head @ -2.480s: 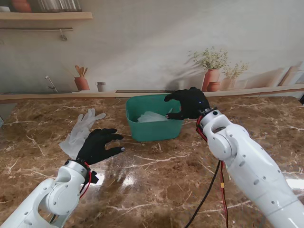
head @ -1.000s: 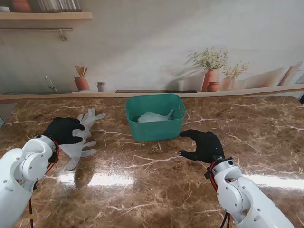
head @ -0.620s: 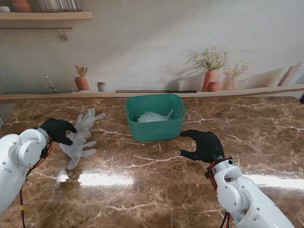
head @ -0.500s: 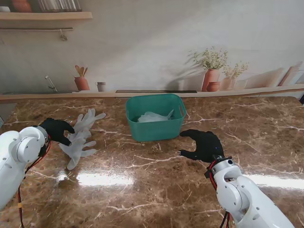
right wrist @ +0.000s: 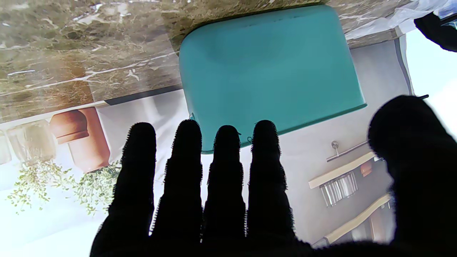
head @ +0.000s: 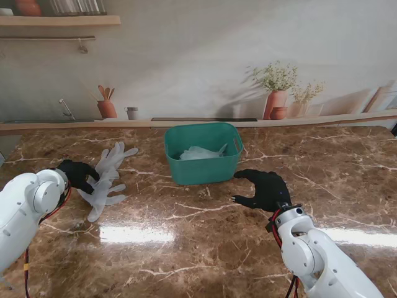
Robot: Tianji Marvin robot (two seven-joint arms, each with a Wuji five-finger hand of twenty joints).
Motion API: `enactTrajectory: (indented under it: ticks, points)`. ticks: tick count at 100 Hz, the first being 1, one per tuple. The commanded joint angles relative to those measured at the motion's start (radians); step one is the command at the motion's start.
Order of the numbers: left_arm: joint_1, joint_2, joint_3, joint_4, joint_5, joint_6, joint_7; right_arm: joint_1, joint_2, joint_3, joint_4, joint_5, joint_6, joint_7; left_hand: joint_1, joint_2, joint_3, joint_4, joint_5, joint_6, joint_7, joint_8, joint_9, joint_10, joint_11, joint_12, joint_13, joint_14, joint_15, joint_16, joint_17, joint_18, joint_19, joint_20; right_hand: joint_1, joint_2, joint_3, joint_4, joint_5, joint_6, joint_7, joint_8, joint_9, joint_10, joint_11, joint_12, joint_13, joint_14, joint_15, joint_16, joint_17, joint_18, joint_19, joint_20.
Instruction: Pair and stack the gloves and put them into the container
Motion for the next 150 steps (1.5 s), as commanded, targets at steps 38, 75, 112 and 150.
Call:
enactTrajectory:
  ticks: [38, 75, 112, 150]
  points:
    - [-0.046, -0.024, 0.083, 0.121, -0.080, 0.035, 0.113, -0.003, -0.005, -0.016, 0.009, 0.014, 0.010, 0.018, 0.348, 0.216, -0.254, -0.028, 0.238, -0.146, 0.518, 0.149, 0.048, -0.019, 0.040, 0.021, 0.016, -0.020, 0.016, 0.032, -0.003, -0.003, 0.003, 0.060, 0.016, 0.022, -0.028, 0.028, 0.012, -0.022, 0.011, 0.005, 0.025, 0.004, 0.017, 0.003, 0.001, -0.002, 0.010, -0.004, 0.005, 0.004, 0.027, 0.012]
    - [-0.022, -0.029, 0.055, 0.110, -0.089, 0.029, 0.137, -0.006, -0.007, -0.018, 0.005, 0.025, 0.015, 0.018, 0.324, 0.250, -0.225, -0.056, 0.142, -0.113, 0.605, 0.422, 0.074, -0.019, 0.054, 0.031, 0.025, -0.024, 0.034, 0.039, -0.008, -0.004, 0.051, 0.053, 0.030, 0.050, -0.043, 0.029, 0.010, -0.023, 0.009, 0.003, 0.030, 0.005, 0.017, 0.009, 0.004, 0.002, 0.013, 0.001, 0.005, 0.006, 0.030, 0.013]
    - [0.074, -0.052, -0.090, -0.066, -0.095, 0.037, 0.182, -0.008, -0.009, -0.017, 0.000, 0.028, 0.016, 0.011, 0.643, 0.539, -0.866, 0.007, 0.000, -0.080, 0.625, 0.844, 0.123, -0.038, 0.085, 0.054, 0.062, -0.050, 0.041, 0.043, 0.001, -0.036, 0.078, 0.095, 0.043, 0.067, -0.059, 0.031, 0.009, -0.025, 0.008, 0.002, 0.033, 0.006, 0.017, 0.010, 0.008, 0.001, 0.014, 0.002, 0.006, 0.005, 0.031, 0.012]
    - [0.174, -0.061, -0.210, -0.315, -0.139, -0.010, 0.118, -0.015, -0.010, -0.010, -0.015, 0.022, 0.006, -0.001, 0.654, 0.539, -0.882, 0.005, 0.027, -0.079, 0.597, 0.875, 0.188, -0.030, 0.055, 0.039, 0.130, -0.046, 0.024, 0.011, -0.007, -0.024, 0.077, 0.067, 0.052, 0.063, -0.066, 0.032, 0.013, -0.023, 0.011, 0.001, 0.047, 0.006, 0.022, 0.013, 0.020, 0.004, 0.019, 0.004, 0.013, 0.003, 0.035, 0.012]
